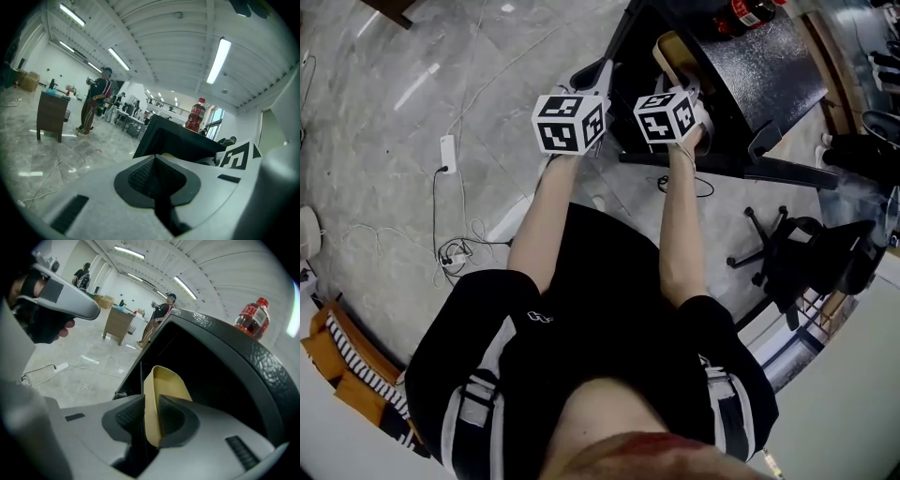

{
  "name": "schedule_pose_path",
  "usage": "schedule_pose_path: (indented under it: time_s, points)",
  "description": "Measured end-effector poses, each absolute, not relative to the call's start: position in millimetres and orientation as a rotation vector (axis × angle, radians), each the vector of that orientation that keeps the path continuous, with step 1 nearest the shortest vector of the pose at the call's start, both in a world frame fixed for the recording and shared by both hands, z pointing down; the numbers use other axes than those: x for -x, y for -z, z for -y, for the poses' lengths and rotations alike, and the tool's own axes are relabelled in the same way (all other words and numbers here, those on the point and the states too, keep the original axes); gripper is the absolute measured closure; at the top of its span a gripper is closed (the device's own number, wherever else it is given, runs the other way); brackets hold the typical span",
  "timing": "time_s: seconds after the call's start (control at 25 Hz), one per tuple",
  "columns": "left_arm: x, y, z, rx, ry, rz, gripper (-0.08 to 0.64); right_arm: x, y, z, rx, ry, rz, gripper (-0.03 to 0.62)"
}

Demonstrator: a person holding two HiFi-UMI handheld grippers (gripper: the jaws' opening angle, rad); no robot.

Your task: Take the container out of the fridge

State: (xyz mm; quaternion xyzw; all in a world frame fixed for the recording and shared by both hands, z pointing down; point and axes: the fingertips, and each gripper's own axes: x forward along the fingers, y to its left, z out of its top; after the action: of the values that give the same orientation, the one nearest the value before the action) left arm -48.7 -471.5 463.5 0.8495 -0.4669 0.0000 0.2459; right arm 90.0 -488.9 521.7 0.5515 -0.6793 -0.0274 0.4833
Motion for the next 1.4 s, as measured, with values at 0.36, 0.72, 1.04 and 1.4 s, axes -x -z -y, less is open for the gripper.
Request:
schedule_pose_path:
  time_s: [0.36,0.72,1.04,1.4]
  points:
    - [45.2,-460.0,457.4,-2.333,-0.031,1.274,0.549,-83.7,-504.0,476.6,-1.412,0.101,1.752,0.574]
    - [50.2,-454.0,410.5,-2.314,-0.015,1.346,0.551,-51.8,-465.4,423.2,-1.523,-0.057,2.200,0.575]
    - [50.9,-432.7,362.3,-2.350,-0.004,1.442,0.549,-45.3,-434.9,373.8,-1.551,-0.219,2.570,0.575]
    - [51.6,-390.6,328.2,-2.417,0.031,1.545,0.549,-44.6,-374.7,335.3,-1.517,-0.383,2.938,0.575]
